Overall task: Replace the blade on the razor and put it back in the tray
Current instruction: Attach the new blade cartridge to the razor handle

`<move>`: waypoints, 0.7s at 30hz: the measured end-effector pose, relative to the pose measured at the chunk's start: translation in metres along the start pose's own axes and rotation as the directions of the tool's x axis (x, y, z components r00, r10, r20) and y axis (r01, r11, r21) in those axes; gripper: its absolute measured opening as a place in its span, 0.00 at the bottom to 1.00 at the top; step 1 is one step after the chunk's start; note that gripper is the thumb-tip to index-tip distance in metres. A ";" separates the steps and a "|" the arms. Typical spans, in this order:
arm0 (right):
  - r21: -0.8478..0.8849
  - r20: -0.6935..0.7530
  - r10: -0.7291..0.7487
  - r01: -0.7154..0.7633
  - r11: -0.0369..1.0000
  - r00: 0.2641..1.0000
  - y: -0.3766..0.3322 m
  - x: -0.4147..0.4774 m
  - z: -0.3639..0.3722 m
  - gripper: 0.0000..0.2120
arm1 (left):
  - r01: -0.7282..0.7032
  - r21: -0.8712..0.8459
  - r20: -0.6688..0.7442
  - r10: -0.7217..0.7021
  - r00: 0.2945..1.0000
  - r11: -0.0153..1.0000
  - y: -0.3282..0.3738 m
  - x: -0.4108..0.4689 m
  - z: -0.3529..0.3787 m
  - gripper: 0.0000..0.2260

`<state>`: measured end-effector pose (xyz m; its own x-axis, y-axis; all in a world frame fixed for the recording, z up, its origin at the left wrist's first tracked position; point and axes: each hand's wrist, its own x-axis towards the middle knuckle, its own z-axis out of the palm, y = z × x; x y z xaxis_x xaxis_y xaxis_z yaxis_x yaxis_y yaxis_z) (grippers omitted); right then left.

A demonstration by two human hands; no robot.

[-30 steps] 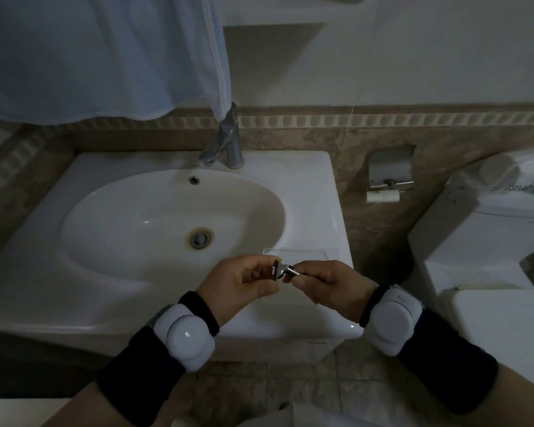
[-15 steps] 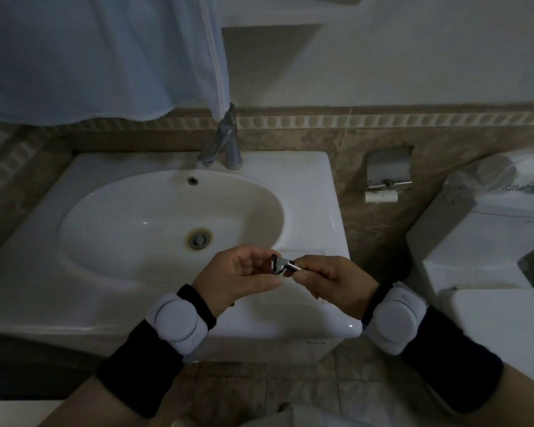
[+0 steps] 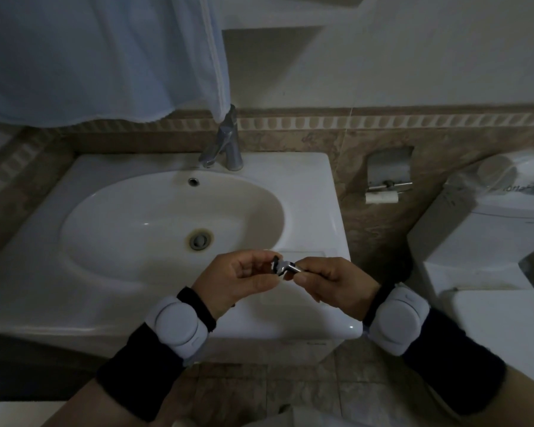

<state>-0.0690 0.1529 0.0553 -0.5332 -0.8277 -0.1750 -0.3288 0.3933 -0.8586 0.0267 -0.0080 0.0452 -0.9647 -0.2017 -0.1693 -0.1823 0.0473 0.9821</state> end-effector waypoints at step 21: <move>-0.063 -0.005 -0.052 0.052 0.997 0.999 -0.003 0.000 0.002 0.12 | -0.065 0.160 -0.070 0.077 0.995 0.985 0.004 -0.003 0.010 0.17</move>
<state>-0.0661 0.1508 0.0568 -0.5195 -0.8450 -0.1272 -0.4046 0.3743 -0.8344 0.0275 0.0021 0.0485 -0.9603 -0.2650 -0.0870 -0.1471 0.2162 0.9652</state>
